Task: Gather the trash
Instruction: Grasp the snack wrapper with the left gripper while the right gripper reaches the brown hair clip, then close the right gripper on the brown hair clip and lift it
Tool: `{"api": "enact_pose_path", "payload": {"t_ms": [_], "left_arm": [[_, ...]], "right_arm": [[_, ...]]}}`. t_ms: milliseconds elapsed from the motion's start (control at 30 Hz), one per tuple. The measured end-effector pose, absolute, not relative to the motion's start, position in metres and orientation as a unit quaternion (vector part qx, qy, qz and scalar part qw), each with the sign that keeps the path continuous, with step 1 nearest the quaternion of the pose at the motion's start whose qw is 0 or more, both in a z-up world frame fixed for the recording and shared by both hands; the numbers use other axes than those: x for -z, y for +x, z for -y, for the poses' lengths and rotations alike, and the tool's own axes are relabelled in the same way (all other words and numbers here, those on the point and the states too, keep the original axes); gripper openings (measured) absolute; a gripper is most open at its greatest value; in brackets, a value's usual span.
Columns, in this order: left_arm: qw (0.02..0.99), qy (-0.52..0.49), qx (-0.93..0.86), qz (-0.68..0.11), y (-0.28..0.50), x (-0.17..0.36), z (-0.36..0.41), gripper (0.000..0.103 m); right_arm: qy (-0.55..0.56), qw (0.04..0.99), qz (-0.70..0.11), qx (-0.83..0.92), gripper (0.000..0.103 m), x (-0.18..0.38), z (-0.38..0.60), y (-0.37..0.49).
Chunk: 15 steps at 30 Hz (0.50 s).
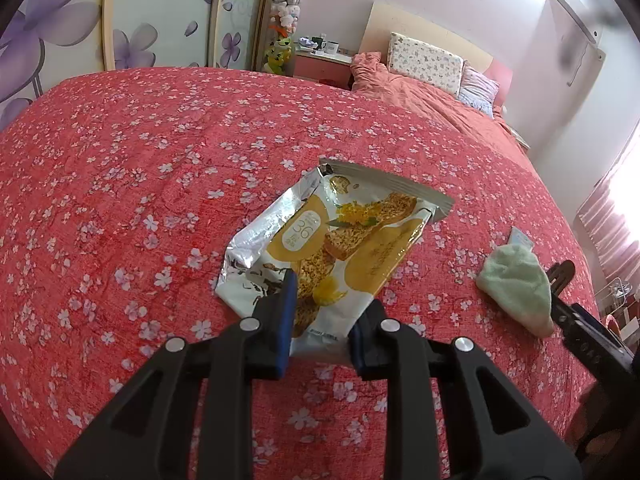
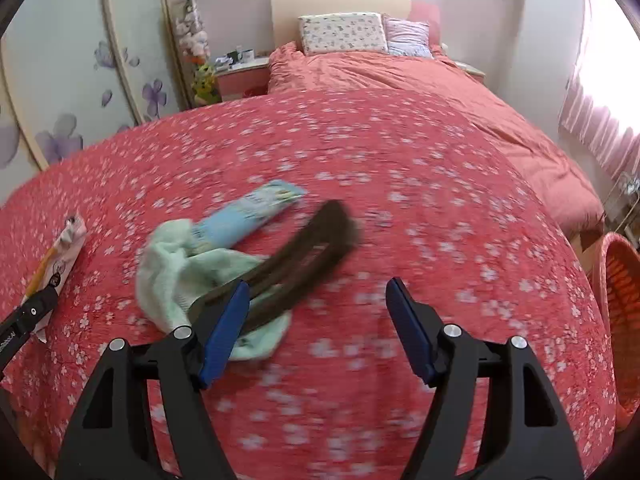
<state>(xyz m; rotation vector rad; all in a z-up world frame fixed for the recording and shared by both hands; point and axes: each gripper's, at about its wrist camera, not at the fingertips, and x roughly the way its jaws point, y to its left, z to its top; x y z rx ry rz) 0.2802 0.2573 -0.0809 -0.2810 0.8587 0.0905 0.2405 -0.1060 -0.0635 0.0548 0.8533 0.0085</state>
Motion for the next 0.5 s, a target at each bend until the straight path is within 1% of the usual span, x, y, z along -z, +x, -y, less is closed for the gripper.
{"api": "enact_pose_path", "payload": {"t_ms": [33, 100, 133, 233, 333, 433, 500], "left_arm": [[0.899, -0.136, -0.044, -0.415, 0.280, 0.081, -0.257, 0.025], [0.899, -0.136, -0.043, -0.415, 0.280, 0.081, -0.257, 0.025], [0.899, -0.136, -0.043, -0.415, 0.280, 0.081, -0.257, 0.025], [0.899, -0.136, -0.043, -0.415, 0.280, 0.081, -0.257, 0.025], [0.899, -0.135, -0.044, -0.415, 0.280, 0.081, -0.257, 0.025], [0.899, -0.135, -0.044, -0.415, 0.280, 0.081, -0.257, 0.025], [0.899, -0.134, -0.045, -0.415, 0.280, 0.081, -0.257, 0.025]], "right_arm": [[0.030, 0.910, -0.414, 0.001, 0.070, 0.063, 0.113, 0.239], [0.024, 0.910, -0.412, 0.030, 0.064, 0.062, 0.129, 0.238], [0.022, 0.909, -0.414, 0.040, 0.063, 0.062, 0.134, 0.238], [0.044, 0.909, -0.413, 0.038, 0.063, 0.063, 0.149, 0.237], [0.053, 0.911, -0.409, 0.024, 0.063, 0.061, 0.145, 0.239], [0.090, 0.907, -0.411, 0.006, 0.062, 0.060, 0.140, 0.248], [0.111, 0.900, -0.422, 0.005, 0.056, 0.062, 0.136, 0.256]]}}
